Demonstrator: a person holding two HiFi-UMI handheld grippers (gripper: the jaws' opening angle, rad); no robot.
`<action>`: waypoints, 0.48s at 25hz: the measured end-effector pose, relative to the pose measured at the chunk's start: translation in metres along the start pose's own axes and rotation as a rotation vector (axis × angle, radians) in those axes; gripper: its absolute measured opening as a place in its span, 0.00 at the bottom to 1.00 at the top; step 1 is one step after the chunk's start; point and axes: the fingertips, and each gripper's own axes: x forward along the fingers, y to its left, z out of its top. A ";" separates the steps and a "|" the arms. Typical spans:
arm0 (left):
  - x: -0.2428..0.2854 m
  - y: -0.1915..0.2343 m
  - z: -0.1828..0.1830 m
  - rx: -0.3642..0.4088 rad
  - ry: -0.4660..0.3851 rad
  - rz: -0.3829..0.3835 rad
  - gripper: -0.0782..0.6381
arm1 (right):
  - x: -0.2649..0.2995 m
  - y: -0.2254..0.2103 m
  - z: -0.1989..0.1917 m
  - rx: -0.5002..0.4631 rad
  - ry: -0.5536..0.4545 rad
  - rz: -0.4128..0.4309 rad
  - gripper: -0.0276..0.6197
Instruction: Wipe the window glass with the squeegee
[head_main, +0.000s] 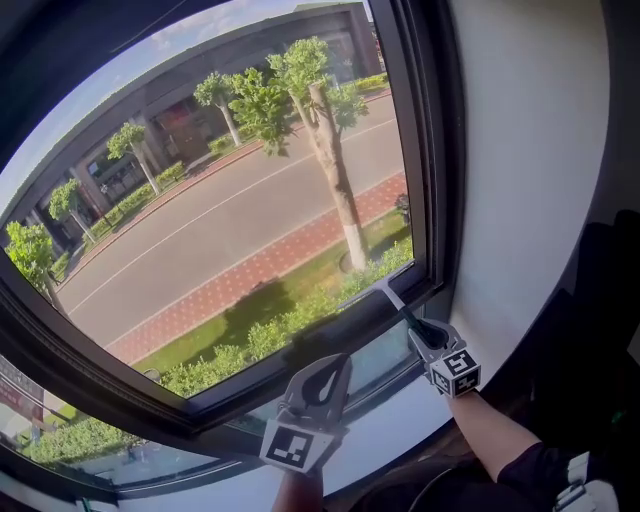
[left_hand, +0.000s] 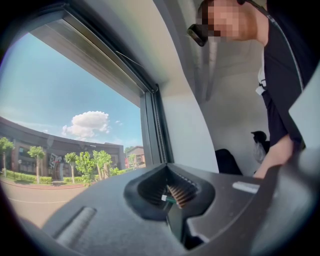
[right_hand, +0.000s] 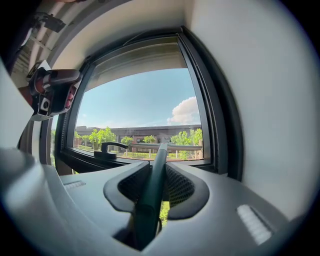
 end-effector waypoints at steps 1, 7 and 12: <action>-0.003 -0.001 0.002 0.000 -0.001 0.003 0.11 | -0.003 0.003 0.005 -0.008 -0.006 0.002 0.20; -0.004 0.002 -0.003 -0.005 -0.006 0.017 0.11 | -0.008 0.014 0.040 -0.045 -0.096 0.032 0.20; -0.010 0.006 0.000 0.000 -0.017 0.019 0.11 | -0.015 0.031 0.098 -0.107 -0.226 0.046 0.20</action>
